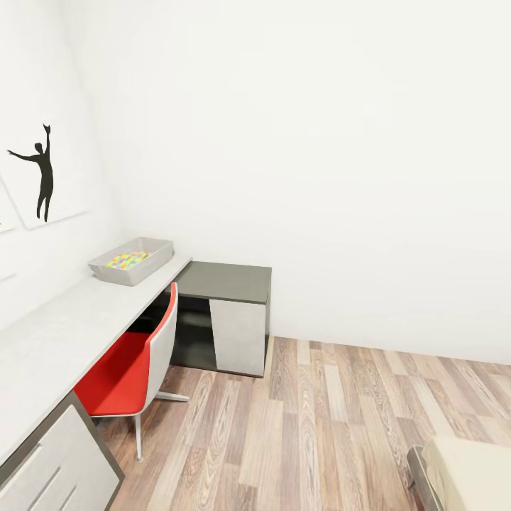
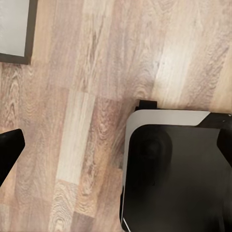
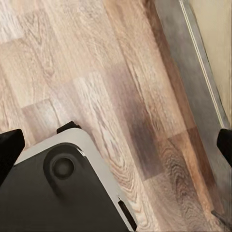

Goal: Put all the toys in the child's room - the three board games (two on the bed and one on the table), the two jigsaw puzzles on the table, and the tennis ball on the table - inside the toy box on the table in the child's room.

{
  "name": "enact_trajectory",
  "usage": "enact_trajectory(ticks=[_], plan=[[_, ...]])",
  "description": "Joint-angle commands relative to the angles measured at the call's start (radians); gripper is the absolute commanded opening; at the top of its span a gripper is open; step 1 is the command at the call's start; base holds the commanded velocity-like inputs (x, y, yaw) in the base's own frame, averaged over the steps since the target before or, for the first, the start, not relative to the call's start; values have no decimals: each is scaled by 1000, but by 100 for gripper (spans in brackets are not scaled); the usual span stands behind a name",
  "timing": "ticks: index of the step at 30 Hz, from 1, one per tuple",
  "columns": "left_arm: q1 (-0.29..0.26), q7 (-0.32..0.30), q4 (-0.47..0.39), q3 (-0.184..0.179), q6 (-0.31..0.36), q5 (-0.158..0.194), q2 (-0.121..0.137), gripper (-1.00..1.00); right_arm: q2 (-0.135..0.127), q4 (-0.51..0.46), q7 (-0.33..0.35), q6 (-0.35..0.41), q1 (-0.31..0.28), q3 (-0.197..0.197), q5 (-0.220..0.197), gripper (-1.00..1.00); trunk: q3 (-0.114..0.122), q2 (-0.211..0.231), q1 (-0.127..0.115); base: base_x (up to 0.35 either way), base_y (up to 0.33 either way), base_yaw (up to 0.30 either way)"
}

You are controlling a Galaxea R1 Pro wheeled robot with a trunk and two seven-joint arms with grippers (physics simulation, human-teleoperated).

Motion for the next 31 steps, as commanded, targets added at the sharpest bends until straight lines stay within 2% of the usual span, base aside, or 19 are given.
enact_trajectory(ticks=[1, 9, 31], plan=[[-1, 2, 2, -8, -4, 8, -1, 100, -3, 0, -4, -2, -1, 3, 0, 100, -2, -2, 0, 0, 0, 0], [-1, 2, 2, -7, -4, 9, 2, 100, -14, 1, -4, -4, 0, 3, 1, 100, -2, -2, 0, 0, 0, 0], [-1, 2, 2, -8, -4, 10, 3, 100, -16, 1, -4, -4, 0, 4, 1, 100, -2, -2, 0, 0, 0, 0]])
